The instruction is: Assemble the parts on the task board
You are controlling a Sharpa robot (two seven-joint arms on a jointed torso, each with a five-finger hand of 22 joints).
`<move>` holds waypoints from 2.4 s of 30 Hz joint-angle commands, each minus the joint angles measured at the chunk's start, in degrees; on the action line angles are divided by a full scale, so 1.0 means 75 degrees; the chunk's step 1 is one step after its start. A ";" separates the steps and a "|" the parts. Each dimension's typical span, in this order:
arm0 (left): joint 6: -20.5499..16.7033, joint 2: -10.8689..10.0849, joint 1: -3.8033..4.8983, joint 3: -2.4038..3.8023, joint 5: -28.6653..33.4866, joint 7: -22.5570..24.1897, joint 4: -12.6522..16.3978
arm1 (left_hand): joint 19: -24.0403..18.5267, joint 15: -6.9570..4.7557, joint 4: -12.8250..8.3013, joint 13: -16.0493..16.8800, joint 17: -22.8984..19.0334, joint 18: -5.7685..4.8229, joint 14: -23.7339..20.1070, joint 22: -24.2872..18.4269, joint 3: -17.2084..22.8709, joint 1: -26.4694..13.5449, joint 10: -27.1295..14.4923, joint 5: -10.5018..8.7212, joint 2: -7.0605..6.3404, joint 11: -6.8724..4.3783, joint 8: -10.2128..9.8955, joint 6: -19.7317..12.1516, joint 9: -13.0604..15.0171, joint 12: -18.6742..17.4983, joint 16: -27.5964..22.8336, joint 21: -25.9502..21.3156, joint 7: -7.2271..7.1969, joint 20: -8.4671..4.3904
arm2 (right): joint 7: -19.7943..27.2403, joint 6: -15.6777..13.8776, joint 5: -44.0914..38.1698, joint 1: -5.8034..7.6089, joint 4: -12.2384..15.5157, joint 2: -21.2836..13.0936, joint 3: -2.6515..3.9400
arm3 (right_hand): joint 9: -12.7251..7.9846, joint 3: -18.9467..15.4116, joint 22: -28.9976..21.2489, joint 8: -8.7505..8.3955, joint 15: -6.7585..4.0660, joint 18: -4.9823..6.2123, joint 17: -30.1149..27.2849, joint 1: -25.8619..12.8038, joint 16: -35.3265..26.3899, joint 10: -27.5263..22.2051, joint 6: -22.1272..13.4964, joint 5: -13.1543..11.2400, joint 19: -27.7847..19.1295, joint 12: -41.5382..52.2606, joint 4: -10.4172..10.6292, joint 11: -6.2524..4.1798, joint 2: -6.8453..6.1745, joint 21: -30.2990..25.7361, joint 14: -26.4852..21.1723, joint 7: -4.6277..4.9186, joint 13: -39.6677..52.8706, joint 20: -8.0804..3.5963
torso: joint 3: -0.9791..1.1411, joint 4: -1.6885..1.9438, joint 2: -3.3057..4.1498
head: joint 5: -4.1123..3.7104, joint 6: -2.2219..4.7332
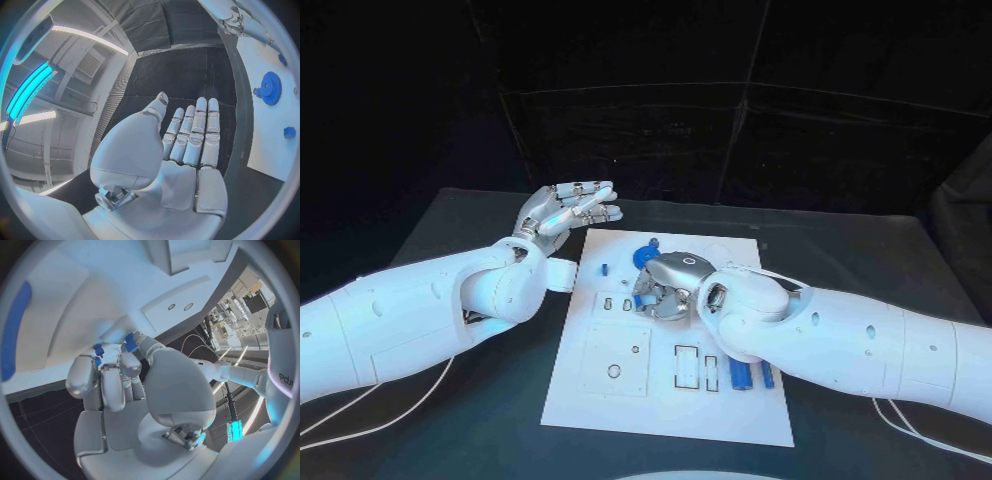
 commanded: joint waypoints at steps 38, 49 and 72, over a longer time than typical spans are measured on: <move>0.0132 0.0037 0.0015 0.0007 -0.0003 -0.0012 -0.0010 | 0.0073 -0.0015 -0.0055 -0.0004 -0.0008 0.0098 0.0042 -0.0012 -0.0014 0.0002 0.0045 0.0003 0.0104 0.0023 -0.0058 0.0069 -0.0007 -0.0041 -0.0034 -0.0044 0.0155 0.0008 | -0.0474 -0.0198 -0.0352 -0.0042 0.0026 0.0055 -0.0011 | -0.0097 -0.0735 -0.0540 -0.0315 0.0080 0.0021 -0.0477 -0.0830 -0.0383 -0.0407 -0.0497 0.0359 -0.0291 -0.0821 0.0129 0.0160 -0.0608 -0.0299 0.0256 0.0068 -0.0593 0.0115 | 0.0002 -0.0005 -0.0009 | -0.0043 -0.0044; 0.0149 0.0023 0.0015 0.0007 -0.0073 -0.0042 -0.0010 | 0.0121 -0.0032 -0.0103 0.0001 -0.0006 0.0106 0.0092 -0.0019 0.0003 0.0006 0.0100 0.0003 0.0115 0.0004 -0.0064 0.0112 -0.0002 -0.0038 -0.0034 -0.0044 0.0129 -0.0002 | -0.0214 -0.1679 -0.0294 -0.0069 0.0366 -0.0185 -0.0009 | -0.0067 -0.2040 -0.0700 -0.0267 0.0165 0.0046 -0.0623 -0.0893 -0.0516 -0.0588 -0.1034 0.0398 -0.0305 -0.1057 0.0658 0.0256 -0.0648 -0.0400 0.0239 0.0172 -0.0829 0.0196 | 0.0010 -0.0002 -0.0009 | -0.0023 -0.0044; 0.3162 -0.0464 0.0907 -0.0206 -0.4993 -0.5402 0.0207 | 0.3206 -0.1332 0.0598 0.0963 0.6956 0.0029 0.3597 0.1487 -0.0640 -0.1287 0.2616 0.0008 0.0049 -0.1067 0.0342 0.1215 0.0316 0.1489 0.7444 0.2798 -0.0722 -0.1367 | 0.3350 -0.0673 0.5981 0.0915 0.1111 -0.2805 0.0019 | 0.0004 -0.1672 -0.2988 -0.0025 0.0093 0.0417 -0.2675 0.0486 -0.2334 -0.1634 -0.0511 0.1019 -0.1397 -0.3237 0.0110 0.0175 0.0000 -0.1718 -0.0309 0.0082 -0.2781 0.0132 | 0.0116 -0.0031 -0.0223 | 0.0101 -0.0151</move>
